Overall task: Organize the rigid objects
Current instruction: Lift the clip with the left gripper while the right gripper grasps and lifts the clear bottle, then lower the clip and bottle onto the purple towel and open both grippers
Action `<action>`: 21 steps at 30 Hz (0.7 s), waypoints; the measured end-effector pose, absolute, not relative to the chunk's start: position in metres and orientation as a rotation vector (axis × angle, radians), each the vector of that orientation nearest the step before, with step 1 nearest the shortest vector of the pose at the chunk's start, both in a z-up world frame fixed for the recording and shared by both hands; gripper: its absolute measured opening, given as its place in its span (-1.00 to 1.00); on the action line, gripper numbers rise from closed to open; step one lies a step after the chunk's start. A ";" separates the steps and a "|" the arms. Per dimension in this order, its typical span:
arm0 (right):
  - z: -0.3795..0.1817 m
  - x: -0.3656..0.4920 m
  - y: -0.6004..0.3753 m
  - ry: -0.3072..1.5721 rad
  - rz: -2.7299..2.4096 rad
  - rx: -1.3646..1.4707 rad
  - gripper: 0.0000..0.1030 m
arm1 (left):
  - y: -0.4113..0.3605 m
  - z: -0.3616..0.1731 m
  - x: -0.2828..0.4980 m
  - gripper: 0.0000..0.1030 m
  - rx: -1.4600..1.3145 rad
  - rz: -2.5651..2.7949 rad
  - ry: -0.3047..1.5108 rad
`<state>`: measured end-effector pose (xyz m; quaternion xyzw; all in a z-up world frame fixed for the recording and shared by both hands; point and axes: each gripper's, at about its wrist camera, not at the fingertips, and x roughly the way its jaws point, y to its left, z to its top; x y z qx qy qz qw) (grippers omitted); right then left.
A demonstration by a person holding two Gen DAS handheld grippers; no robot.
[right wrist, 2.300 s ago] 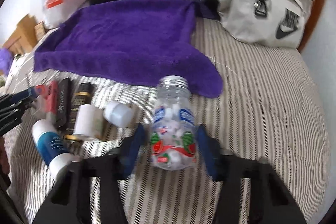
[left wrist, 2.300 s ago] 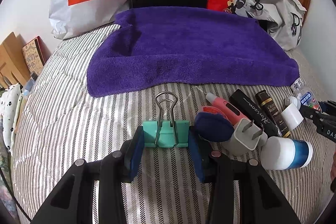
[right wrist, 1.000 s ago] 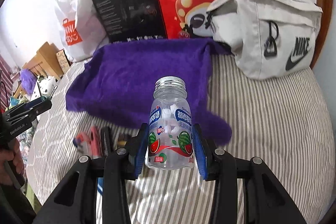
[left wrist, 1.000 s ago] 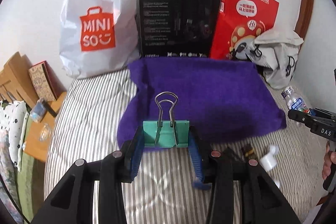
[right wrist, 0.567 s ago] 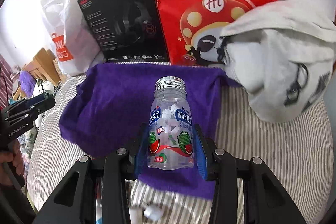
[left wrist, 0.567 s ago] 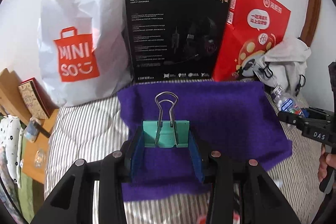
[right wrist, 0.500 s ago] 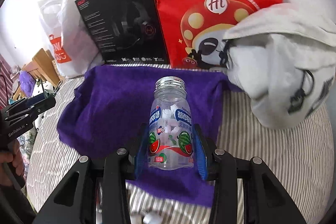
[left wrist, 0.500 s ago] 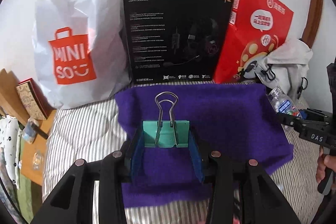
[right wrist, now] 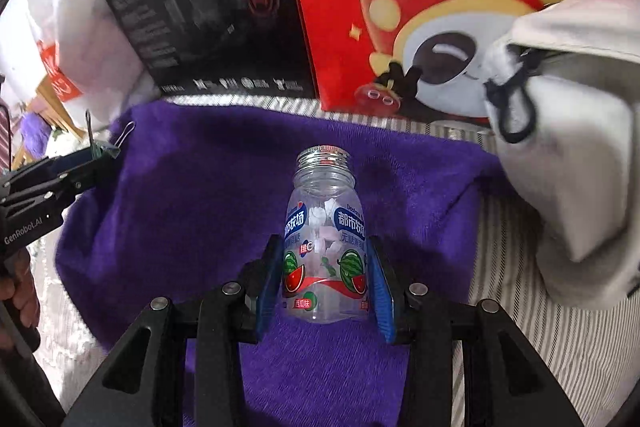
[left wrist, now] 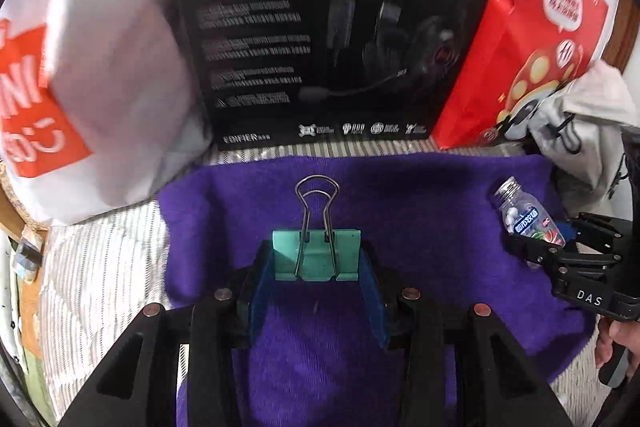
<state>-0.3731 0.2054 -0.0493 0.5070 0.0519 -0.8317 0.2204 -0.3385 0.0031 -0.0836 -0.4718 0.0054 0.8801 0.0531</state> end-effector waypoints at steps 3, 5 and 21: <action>-0.058 -0.378 0.204 0.175 -2.297 1.433 -0.21 | 0.011 -0.095 -0.345 -0.24 -1.478 2.650 0.054; -0.058 -0.378 0.203 0.192 -2.297 1.427 -0.21 | 0.017 -0.099 -0.347 -0.24 -1.494 2.635 0.093; -0.061 -0.367 0.202 0.356 -2.236 1.379 -0.17 | 0.041 -0.106 -0.339 -0.19 -1.526 2.621 0.135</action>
